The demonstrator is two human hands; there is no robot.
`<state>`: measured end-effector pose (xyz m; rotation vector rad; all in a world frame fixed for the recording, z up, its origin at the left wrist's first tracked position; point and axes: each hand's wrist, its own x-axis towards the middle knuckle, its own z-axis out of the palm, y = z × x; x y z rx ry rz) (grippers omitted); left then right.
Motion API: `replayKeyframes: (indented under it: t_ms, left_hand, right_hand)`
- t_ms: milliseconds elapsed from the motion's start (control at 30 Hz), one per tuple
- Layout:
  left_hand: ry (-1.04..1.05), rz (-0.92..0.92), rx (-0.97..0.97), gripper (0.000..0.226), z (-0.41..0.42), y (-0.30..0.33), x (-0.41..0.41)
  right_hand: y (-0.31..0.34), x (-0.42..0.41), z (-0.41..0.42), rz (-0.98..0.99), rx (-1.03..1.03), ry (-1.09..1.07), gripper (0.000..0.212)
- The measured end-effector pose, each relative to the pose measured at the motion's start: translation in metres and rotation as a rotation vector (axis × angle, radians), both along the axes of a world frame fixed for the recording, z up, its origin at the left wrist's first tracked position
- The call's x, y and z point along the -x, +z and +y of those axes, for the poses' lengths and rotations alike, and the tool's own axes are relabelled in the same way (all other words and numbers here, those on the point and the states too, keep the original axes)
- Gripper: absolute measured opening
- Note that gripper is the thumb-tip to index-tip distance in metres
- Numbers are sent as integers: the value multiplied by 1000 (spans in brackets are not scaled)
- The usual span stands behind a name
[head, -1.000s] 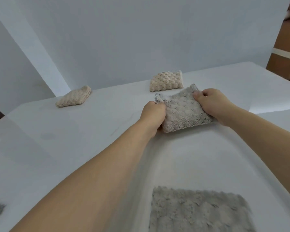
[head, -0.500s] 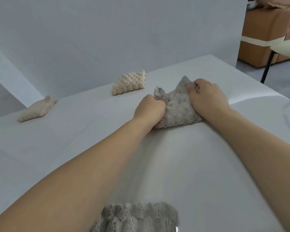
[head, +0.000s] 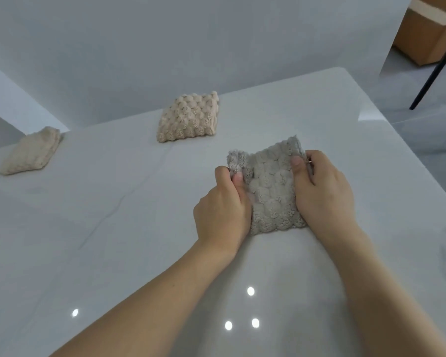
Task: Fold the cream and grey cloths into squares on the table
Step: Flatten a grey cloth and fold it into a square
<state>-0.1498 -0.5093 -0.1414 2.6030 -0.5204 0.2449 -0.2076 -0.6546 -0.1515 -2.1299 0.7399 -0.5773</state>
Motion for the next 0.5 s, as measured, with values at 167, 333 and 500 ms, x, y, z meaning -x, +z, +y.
replayKeyframes:
  t_ms: [167,333,500]
  left_hand:
    - [43,-25,-32,20,-4,-2,3]
    - [106,-10,-86,19,-8,0,6]
    - [172,206,-82,26,-19,13,5]
  right_hand:
    - [-2,3,-1,20,-18,-13,28]
    - [8,4,-3,80,-33,64,27]
    - [24,8,-29,197,-228,162,23]
